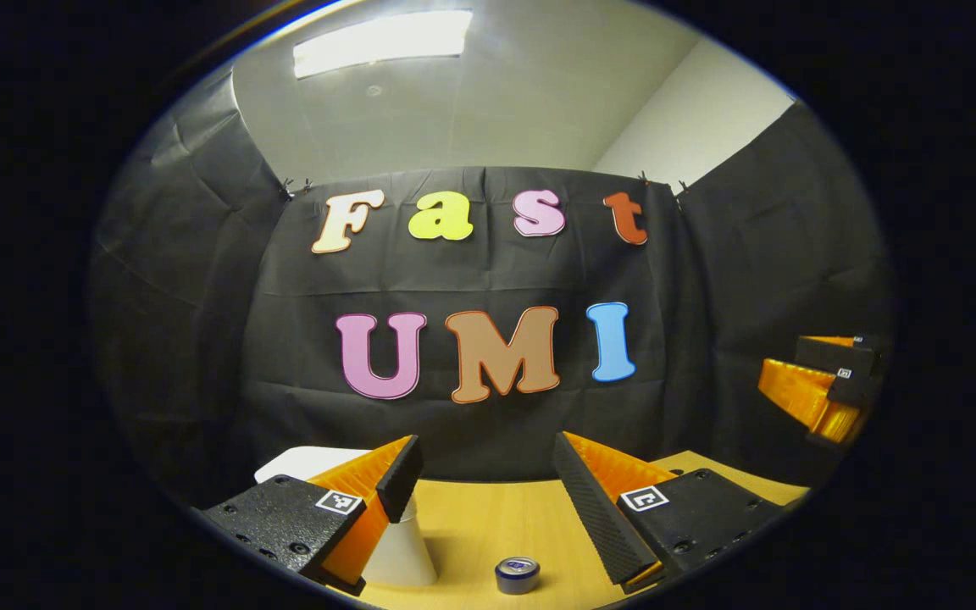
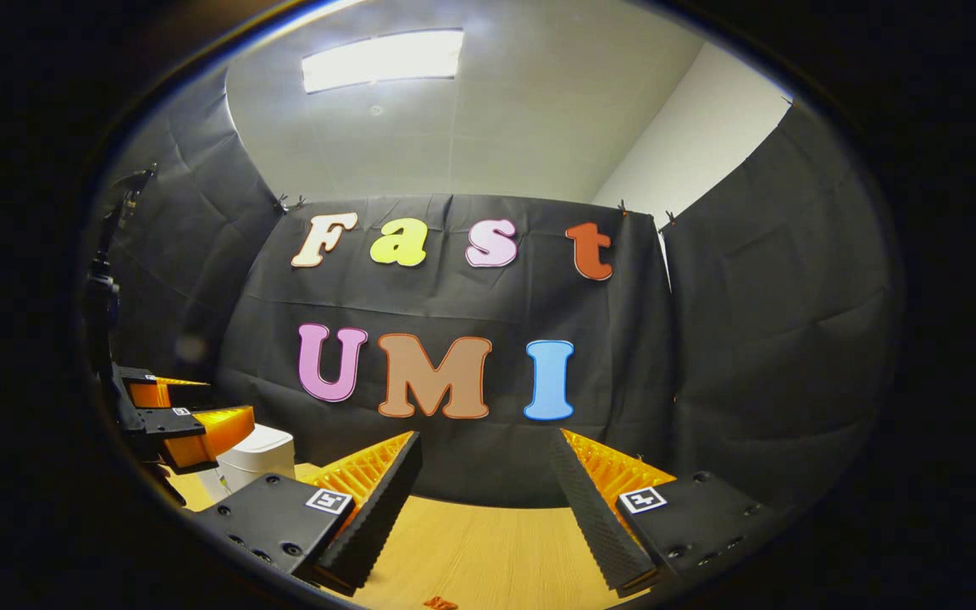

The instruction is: Press the lid of the desktop garbage bin to open it, pick up the crumpled paper on the desktop and throw it into the bin, then pick up the pop can on the desktop and drop it into the bin, and finally close the garbage bin lid.

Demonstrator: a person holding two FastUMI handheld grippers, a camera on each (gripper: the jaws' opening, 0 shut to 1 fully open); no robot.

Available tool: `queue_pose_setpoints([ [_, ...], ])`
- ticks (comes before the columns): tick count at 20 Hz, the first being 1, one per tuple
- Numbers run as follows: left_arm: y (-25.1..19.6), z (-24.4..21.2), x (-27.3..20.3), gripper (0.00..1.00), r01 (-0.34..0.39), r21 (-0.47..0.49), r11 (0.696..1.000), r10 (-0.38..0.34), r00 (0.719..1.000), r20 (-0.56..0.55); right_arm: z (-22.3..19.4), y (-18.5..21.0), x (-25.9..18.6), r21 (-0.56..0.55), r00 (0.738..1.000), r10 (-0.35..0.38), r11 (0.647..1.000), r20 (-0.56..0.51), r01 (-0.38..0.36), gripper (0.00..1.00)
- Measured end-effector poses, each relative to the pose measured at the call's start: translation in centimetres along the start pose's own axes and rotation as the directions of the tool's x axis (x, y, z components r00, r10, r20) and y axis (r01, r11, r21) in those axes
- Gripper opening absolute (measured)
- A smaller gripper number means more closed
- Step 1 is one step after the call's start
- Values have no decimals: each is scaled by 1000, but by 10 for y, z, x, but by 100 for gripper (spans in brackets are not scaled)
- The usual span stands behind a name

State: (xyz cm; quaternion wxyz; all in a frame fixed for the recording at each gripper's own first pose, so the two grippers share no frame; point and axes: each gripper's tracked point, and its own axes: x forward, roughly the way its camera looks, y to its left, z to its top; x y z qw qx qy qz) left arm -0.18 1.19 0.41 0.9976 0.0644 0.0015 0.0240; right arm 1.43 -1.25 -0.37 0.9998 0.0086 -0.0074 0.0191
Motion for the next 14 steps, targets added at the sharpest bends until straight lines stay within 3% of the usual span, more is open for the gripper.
queue_pose_setpoints([
  [9, 3, -10, -6, 94, -32, -7, 999, 32, 999, -41, -23, -7, 5, 51, 998, -14, 999, -59, 17, 98],
  [13, -2, -14, -3, 97, -19, -9, 1000, 18, 999, -38, -33, -3, 3, 22, 996, -20, 1000, -87, 22, 98],
  [14, -3, -16, -1, 94, -14, -16, 1000, 13, 999, -45, -35, -4, 3, 17, 995, -24, 1000, -94, 26, 98],
])
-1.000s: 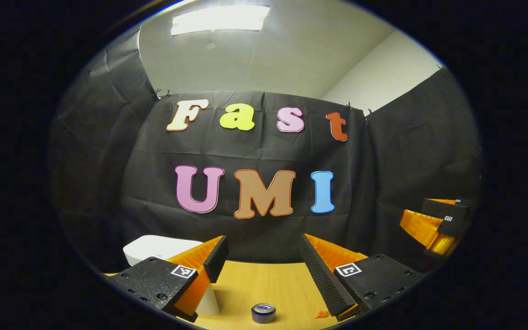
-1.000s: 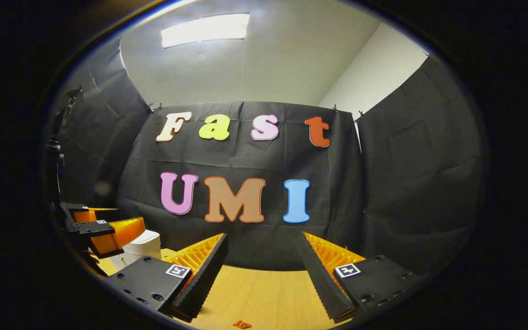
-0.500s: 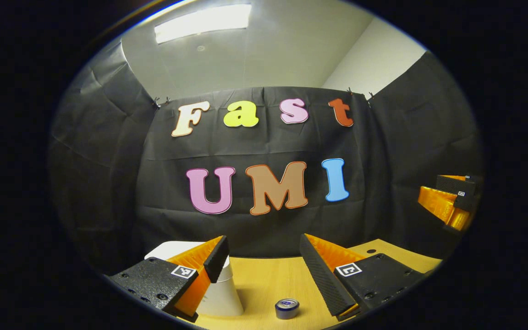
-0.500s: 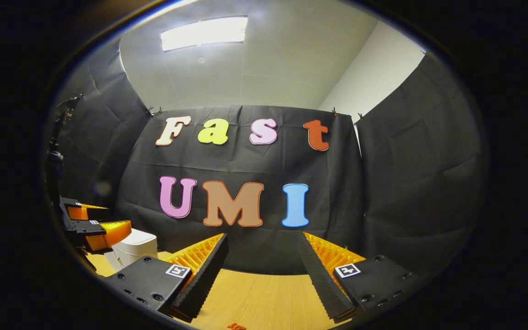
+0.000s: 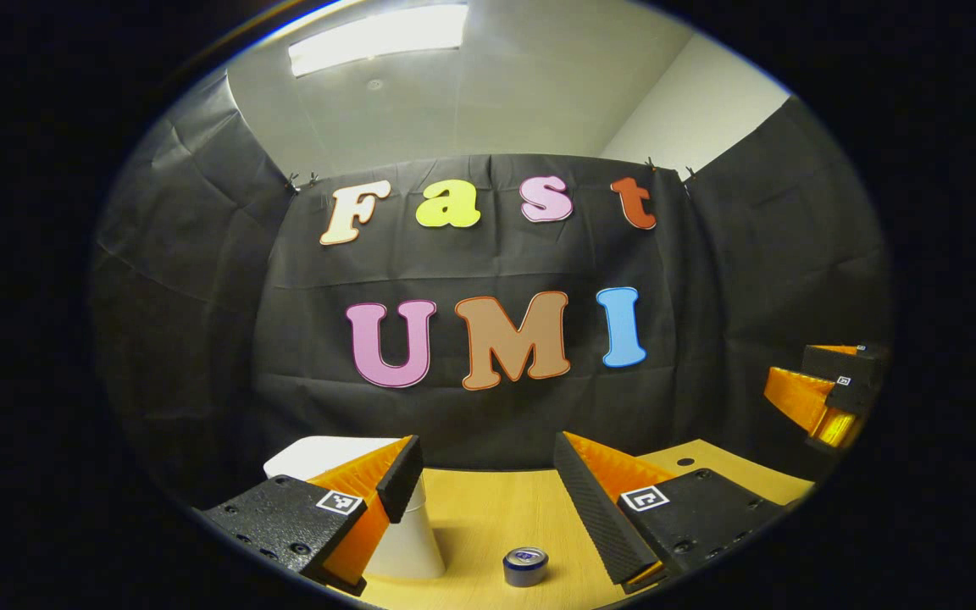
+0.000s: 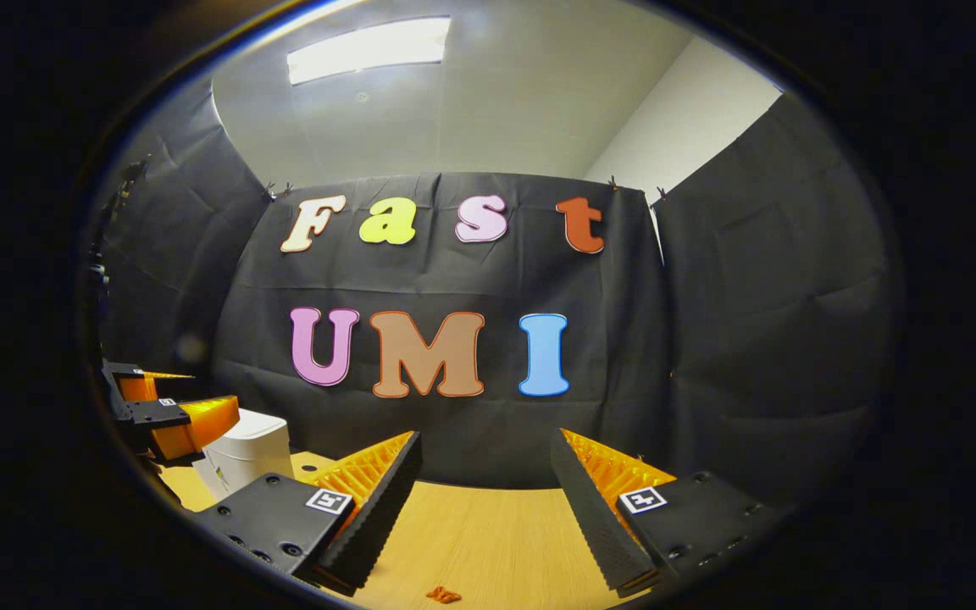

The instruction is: Press the lid of the desktop garbage bin to open it, pick up the crumpled paper on the desktop and throw it into the bin, then pick up the pop can on the desktop and drop it into the bin, and finally close the garbage bin lid.

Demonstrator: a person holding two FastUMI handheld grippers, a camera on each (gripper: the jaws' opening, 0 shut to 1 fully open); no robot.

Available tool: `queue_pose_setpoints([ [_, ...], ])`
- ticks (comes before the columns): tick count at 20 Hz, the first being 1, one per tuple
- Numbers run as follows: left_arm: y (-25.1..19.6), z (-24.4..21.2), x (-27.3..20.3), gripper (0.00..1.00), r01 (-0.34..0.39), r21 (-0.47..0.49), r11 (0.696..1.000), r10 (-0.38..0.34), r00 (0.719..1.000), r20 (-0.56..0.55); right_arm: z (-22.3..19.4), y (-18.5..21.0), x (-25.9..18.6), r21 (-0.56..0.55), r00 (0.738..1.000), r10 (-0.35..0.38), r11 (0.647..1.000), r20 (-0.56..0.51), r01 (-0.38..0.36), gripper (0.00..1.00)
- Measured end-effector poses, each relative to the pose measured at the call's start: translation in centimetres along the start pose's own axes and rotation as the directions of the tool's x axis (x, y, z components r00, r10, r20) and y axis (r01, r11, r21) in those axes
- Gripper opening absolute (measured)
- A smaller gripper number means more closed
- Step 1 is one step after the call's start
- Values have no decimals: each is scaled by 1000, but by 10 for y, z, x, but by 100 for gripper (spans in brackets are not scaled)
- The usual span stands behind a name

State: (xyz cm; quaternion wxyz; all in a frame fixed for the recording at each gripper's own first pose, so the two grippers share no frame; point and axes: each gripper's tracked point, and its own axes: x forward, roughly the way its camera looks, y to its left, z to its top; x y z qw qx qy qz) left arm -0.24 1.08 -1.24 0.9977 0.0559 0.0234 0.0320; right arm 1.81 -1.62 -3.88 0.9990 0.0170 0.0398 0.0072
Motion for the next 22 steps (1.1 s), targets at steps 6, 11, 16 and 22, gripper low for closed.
queue_pose_setpoints([
  [6, -1, -17, 9, 94, 14, -37, 999, -15, 999, -41, -12, -23, -1, -3, 997, -59, 998, -41, 59, 98],
  [11, -3, -25, 15, 97, 35, -16, 999, -36, 997, -69, -15, -34, 0, -14, 996, -74, 997, -50, 74, 98],
  [16, -10, -26, 19, 95, 57, -32, 998, -60, 996, -72, -16, -39, 2, -15, 994, -93, 996, -58, 92, 98],
  [22, -12, -26, 26, 95, 69, -31, 997, -71, 995, -72, -14, -42, 6, -23, 993, -107, 994, -53, 106, 98],
])
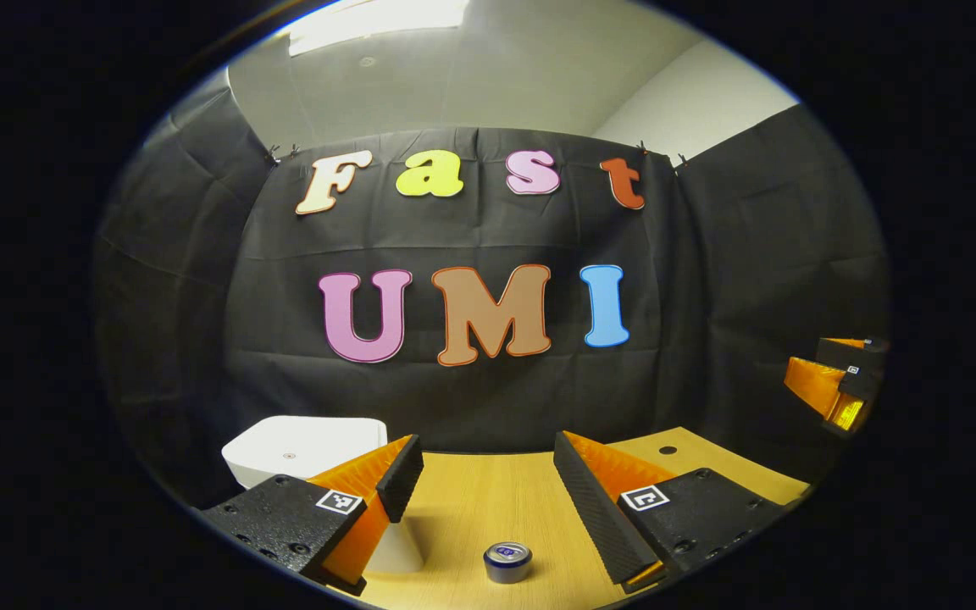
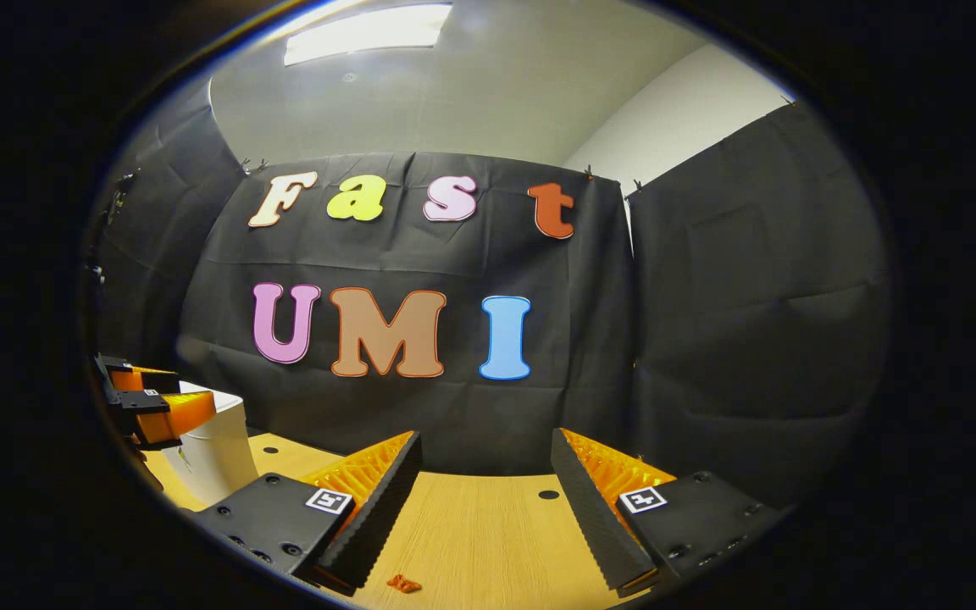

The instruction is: Press the lid of the desktop garbage bin to open it, pick up the crumpled paper on the desktop and throw it into the bin, then pick up the pop can on the desktop and drop it into the bin, and finally close the garbage bin lid.

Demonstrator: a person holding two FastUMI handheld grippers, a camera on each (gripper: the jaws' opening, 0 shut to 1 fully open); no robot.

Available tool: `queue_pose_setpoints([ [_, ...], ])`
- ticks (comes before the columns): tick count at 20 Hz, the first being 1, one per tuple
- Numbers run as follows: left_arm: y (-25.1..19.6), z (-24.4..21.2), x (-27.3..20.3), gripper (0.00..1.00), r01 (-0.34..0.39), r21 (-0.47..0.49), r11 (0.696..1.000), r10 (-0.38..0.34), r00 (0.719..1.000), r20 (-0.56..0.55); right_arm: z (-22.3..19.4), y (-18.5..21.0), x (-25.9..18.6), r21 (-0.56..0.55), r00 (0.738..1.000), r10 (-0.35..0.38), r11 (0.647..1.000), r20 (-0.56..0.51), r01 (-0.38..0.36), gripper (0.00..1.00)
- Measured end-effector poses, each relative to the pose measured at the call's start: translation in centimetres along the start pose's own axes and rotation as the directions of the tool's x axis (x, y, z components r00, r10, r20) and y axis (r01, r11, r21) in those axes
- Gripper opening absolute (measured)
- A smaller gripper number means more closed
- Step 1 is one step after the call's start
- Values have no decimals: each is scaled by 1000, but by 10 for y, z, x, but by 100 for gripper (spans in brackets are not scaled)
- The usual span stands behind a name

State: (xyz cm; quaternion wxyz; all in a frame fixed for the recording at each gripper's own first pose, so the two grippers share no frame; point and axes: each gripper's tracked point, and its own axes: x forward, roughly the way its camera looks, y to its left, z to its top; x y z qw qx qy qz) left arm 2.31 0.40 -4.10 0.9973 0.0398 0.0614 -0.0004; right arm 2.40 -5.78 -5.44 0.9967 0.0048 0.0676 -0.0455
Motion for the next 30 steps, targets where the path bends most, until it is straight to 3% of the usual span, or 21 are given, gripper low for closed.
queue_pose_setpoints([
  [6, 2, 1, 6, 98, 3, 4, 1000, -3, 1000, 6, 0, 9, 2, -11, 1000, 18, 1000, 9, -18, 100],
  [9, 0, 2, 8, 92, 19, -6, 1000, -19, 1000, 14, -2, 12, 4, -17, 1000, 27, 1000, 8, -26, 98],
  [11, 2, 3, 7, 76, 21, -3, 1000, -21, 1000, 13, -1, 13, 5, -18, 1000, 28, 999, 9, -27, 100],
  [14, 9, 5, 8, 59, 3, 12, 1000, -3, 1000, 15, -2, 17, 5, -23, 999, 30, 999, 11, -29, 98],
  [15, 11, 4, 8, 46, -3, 19, 1000, 3, 1000, 14, -2, 19, 5, -25, 999, 31, 999, 12, -31, 98],
  [16, 13, 4, 7, 39, -8, 23, 1000, 8, 1000, 13, -1, 19, 4, -27, 999, 33, 999, 14, -33, 98],
  [17, 17, 3, 6, 26, -24, 30, 999, 24, 1000, 8, -3, 21, 3, -30, 999, 34, 999, 12, -34, 98],
  [19, 34, 3, 5, 14, -80, 44, 996, 80, 997, 6, -4, 23, 2, -34, 999, 37, 999, 10, -37, 98],
  [20, 42, 5, 4, 13, -100, 40, 994, 99, 995, 9, -4, 24, 1, -34, 999, 37, 999, 11, -36, 98],
  [21, 45, 4, 4, 1, -110, 34, 993, 109, 994, 6, -4, 25, 0, -33, 999, 37, 999, 13, -37, 98],
  [24, 61, 5, 5, 0, -132, 19, 991, 132, 991, 3, -1, 28, -1, -31, 999, 41, 999, 21, -41, 98],
  [30, 136, 5, 19, 0, -258, 55, 964, 258, 966, 7, -8, 33, -6, -43, 999, 52, 998, 8, -52, 98],
])
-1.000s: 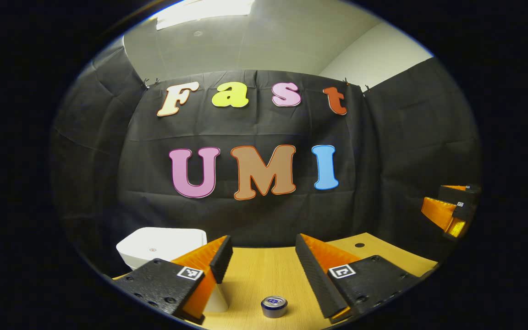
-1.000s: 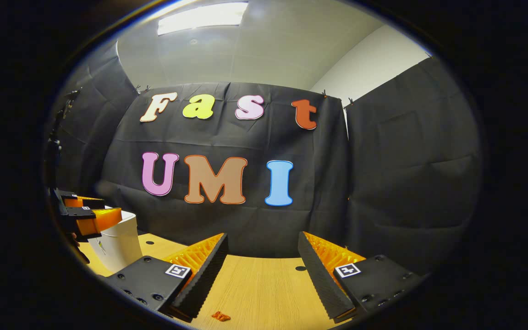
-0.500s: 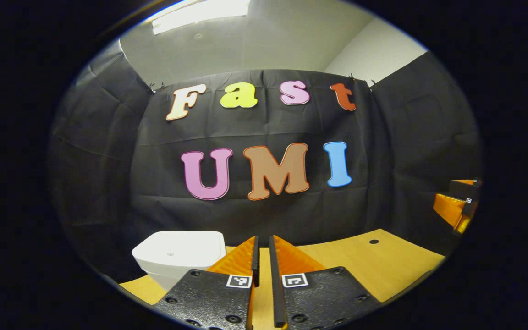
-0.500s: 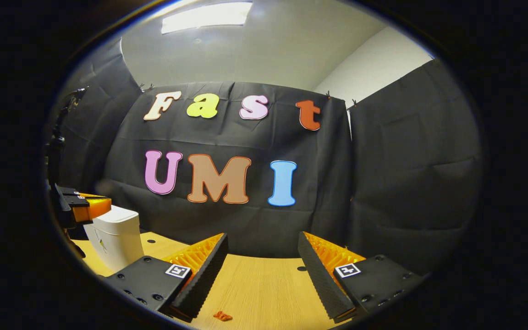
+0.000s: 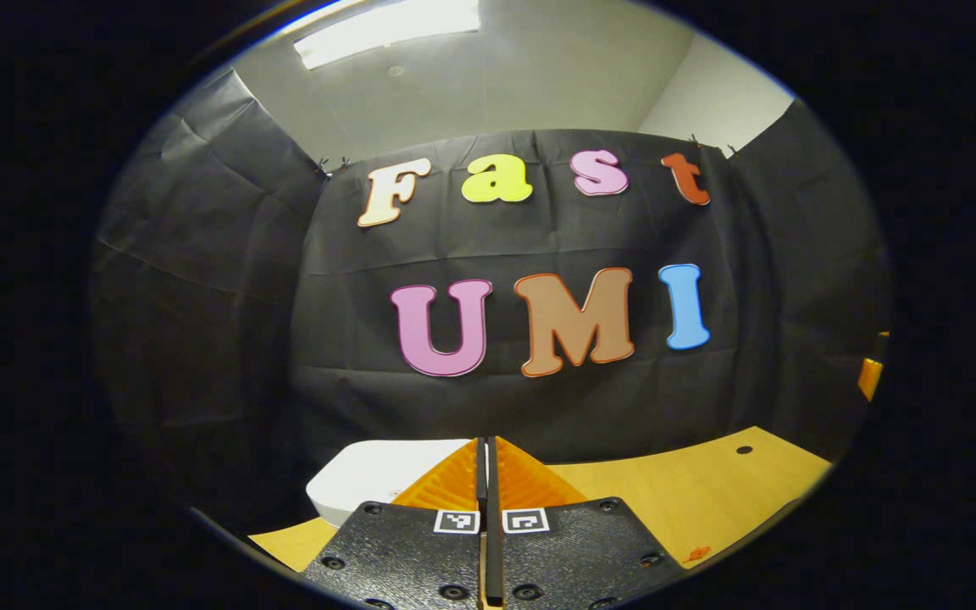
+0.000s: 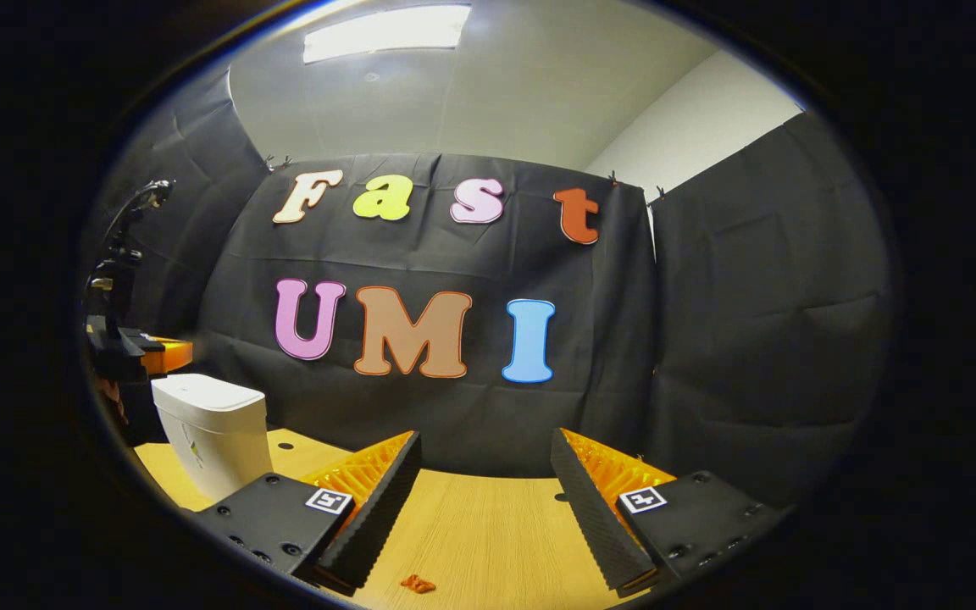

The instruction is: Press the lid of the desktop garbage bin to open it, pick up the crumpled paper on the desktop and throw it into the bin, then pick up the pop can on the desktop and drop it into the bin, and finally close the garbage bin lid.

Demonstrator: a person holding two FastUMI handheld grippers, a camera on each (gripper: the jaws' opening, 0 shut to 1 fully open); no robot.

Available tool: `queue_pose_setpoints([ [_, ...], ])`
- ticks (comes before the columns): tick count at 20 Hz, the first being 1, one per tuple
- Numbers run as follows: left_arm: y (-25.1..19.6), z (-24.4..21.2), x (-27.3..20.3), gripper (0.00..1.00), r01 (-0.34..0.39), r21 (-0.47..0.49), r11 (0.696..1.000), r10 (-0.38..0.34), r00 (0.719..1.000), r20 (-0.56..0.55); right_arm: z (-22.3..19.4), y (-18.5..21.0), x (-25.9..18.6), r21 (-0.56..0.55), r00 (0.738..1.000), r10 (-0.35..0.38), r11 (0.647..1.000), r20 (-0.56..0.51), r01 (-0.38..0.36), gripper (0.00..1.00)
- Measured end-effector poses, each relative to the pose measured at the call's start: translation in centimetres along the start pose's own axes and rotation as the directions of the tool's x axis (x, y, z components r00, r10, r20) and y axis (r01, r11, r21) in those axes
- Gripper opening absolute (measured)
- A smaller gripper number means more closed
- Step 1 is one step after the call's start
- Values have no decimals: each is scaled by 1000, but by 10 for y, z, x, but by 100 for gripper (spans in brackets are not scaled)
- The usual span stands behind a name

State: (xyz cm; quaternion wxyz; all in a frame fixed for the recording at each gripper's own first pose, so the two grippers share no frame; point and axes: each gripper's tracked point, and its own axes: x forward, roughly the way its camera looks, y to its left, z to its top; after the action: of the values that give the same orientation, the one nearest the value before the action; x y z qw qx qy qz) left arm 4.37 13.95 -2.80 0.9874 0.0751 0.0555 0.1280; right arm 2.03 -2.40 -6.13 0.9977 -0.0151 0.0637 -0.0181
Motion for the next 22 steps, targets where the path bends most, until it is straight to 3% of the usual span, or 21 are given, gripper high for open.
queue_pose_setpoints([
  [6, 50, -39, 35, 0, -93, 3, 996, 93, 991, -92, -8, -1, -3, -19, 1000, -7, 1000, -26, 7, 98],
  [10, 56, -77, 44, 0, -94, -25, 995, 88, 979, -182, -11, -3, -4, -22, 999, -14, 1000, -40, 13, 98],
  [11, 52, -98, 41, 0, -85, -51, 995, 70, 965, -253, -12, -2, -4, -23, 999, -12, 1000, -43, 11, 98],
  [13, 51, -78, 40, 0, -76, -72, 995, 65, 987, -145, -13, -1, -1, -22, 999, -9, 1000, -49, 8, 98],
  [22, 47, -89, 42, 0, -46, -34, 998, 39, 984, -174, -14, 15, 4, -22, 997, 43, 999, -65, -44, 100],
])
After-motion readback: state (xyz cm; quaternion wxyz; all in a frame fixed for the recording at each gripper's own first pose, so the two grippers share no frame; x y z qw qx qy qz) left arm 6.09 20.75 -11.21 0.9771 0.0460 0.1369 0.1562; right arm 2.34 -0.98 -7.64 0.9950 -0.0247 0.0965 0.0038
